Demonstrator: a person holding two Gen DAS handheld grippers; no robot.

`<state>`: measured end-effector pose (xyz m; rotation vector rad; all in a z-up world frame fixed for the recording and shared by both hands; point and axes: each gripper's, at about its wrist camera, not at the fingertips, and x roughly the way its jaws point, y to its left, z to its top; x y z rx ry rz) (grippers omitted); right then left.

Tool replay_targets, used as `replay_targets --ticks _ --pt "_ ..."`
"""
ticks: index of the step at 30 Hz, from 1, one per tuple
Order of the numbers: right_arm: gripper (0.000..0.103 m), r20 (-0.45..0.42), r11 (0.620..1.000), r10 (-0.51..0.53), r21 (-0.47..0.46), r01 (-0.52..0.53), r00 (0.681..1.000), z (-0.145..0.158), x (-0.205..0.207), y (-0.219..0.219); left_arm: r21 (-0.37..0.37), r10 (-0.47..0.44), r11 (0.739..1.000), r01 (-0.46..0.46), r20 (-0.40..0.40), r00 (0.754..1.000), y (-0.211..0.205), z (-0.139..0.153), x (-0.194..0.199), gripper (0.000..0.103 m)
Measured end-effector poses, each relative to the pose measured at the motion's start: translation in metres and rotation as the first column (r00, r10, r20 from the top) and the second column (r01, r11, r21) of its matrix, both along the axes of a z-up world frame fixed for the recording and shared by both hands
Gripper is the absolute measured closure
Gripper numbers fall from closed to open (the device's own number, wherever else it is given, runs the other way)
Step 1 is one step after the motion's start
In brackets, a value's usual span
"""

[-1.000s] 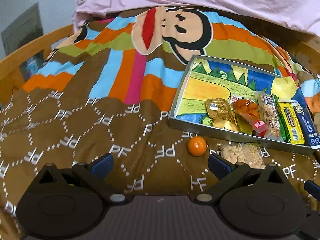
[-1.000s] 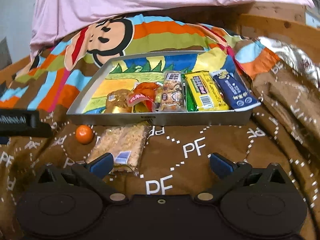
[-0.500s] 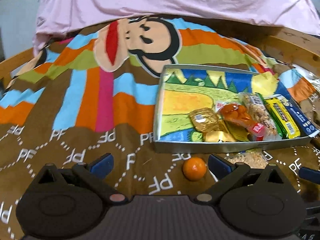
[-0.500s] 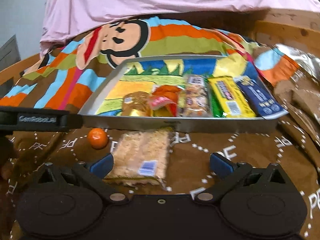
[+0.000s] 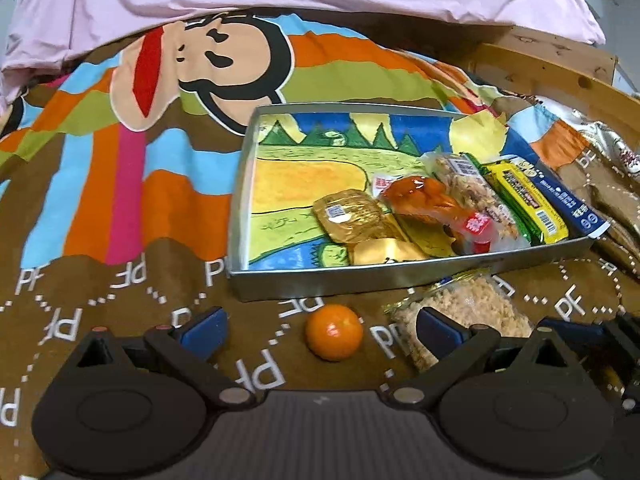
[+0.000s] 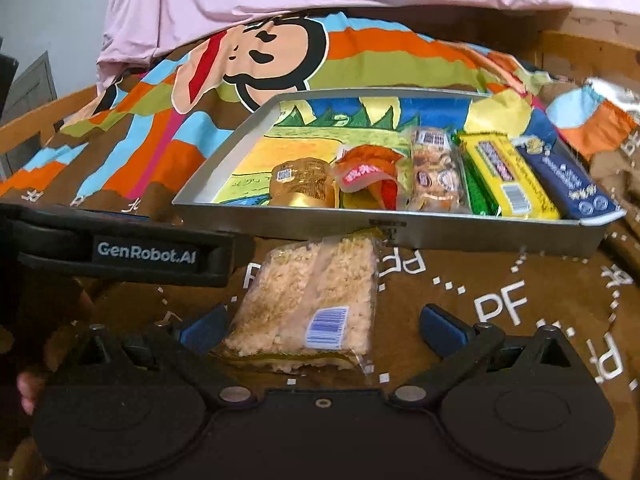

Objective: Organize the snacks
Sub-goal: 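Lower the right tool around the rice-crisp bar while the left tool lowers toward the orange ball, then close the right tool on the rice-crisp bar while the left tool closes on the orange ball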

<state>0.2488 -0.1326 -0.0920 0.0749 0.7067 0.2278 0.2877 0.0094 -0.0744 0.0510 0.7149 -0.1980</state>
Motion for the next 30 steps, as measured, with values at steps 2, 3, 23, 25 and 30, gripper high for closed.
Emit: replay_targets --ticks 2,3,23,25,30 --pt "0.001 -0.010 1.000 0.005 0.023 -0.004 1.000 -0.001 0.001 -0.001 -0.021 -0.011 1.000 0.011 0.001 1.000 0.000 -0.001 0.003 0.001" --pt "0.001 -0.009 0.999 0.010 0.033 -0.009 1.000 -0.001 0.001 -0.002 -0.030 -0.017 0.999 0.017 -0.001 1.000 0.000 -0.002 0.005 0.005" --pt "0.019 0.059 0.994 0.090 -0.074 -0.086 0.994 -0.005 -0.006 0.014 -0.037 0.031 0.999 -0.032 -0.037 0.999 0.001 -0.020 0.008 0.063" --pt "0.025 0.063 0.995 0.079 -0.070 -0.075 0.995 -0.003 -0.006 0.011 -0.057 0.047 0.997 -0.049 -0.034 0.998 0.004 -0.019 0.005 0.067" --pt "0.030 0.073 0.991 0.095 -0.097 -0.088 0.993 0.001 -0.009 0.008 -0.036 0.074 0.997 -0.075 -0.048 0.996 0.001 -0.013 -0.004 0.067"
